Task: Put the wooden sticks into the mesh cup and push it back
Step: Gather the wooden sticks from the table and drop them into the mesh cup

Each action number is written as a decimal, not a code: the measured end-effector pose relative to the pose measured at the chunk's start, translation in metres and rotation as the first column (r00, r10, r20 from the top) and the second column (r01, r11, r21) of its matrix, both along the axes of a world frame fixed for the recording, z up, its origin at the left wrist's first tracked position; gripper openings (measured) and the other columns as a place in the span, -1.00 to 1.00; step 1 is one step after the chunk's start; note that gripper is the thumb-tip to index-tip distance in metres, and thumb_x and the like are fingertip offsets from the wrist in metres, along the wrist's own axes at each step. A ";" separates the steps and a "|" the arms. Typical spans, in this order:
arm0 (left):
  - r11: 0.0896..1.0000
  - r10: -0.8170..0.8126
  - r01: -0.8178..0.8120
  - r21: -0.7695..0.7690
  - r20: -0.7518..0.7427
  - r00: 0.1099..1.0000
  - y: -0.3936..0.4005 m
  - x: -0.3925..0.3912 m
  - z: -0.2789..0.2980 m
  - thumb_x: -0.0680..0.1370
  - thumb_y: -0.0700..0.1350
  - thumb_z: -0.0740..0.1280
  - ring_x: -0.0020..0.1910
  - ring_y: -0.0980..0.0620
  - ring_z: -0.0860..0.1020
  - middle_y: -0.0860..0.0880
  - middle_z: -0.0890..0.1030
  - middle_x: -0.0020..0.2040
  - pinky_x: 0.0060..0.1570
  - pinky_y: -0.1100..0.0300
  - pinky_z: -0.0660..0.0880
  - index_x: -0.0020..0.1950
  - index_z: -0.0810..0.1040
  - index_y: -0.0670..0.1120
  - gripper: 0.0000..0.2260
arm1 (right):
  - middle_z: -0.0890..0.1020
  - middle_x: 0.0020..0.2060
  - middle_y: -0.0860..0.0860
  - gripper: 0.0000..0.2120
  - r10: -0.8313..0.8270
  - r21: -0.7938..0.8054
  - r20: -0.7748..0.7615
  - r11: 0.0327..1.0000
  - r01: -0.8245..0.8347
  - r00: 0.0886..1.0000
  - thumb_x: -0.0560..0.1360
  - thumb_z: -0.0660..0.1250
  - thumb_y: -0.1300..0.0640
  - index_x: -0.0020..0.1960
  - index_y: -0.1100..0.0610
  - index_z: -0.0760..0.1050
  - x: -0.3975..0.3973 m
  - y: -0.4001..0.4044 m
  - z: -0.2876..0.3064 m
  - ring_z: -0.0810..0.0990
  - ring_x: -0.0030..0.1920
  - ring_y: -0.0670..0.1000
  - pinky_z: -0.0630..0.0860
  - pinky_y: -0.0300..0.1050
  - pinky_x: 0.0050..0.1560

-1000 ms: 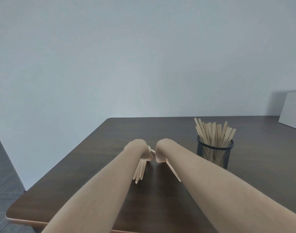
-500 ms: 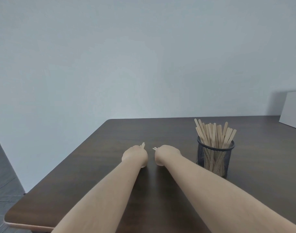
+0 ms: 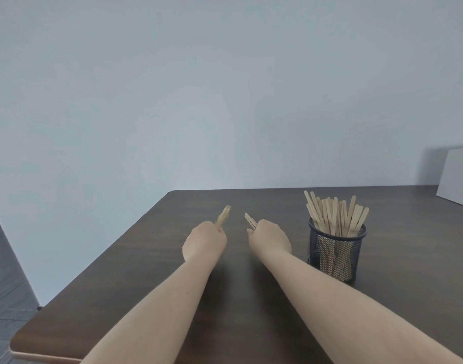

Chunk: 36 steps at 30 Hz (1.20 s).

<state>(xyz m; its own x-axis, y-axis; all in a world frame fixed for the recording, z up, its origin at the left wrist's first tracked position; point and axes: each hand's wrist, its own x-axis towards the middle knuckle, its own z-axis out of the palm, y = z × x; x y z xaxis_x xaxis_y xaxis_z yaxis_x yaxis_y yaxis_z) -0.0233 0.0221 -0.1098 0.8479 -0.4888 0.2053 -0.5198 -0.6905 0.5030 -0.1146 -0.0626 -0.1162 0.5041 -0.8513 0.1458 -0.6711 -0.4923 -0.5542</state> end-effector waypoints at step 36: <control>0.555 -0.660 0.164 -0.815 -0.313 0.683 -0.112 -0.143 0.126 0.47 -0.21 0.20 -0.56 0.03 0.11 -0.03 0.17 -0.47 -0.56 0.30 0.08 -0.36 0.13 -0.05 -0.70 | 0.26 -0.52 0.01 -0.58 -0.094 0.219 0.779 0.967 -0.130 0.620 0.56 0.23 -0.06 -0.36 0.09 0.17 -0.122 -0.098 0.118 0.24 -0.58 0.00 0.24 -0.23 -0.54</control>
<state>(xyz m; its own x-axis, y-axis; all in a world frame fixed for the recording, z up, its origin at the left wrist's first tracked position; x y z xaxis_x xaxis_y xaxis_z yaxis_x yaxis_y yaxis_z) -0.1666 -0.0902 0.0162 0.6451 -0.7275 0.2335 -0.1100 0.2141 0.9706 -0.2365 -0.1609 0.0021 0.3101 -0.9049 0.2916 0.0766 -0.2819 -0.9564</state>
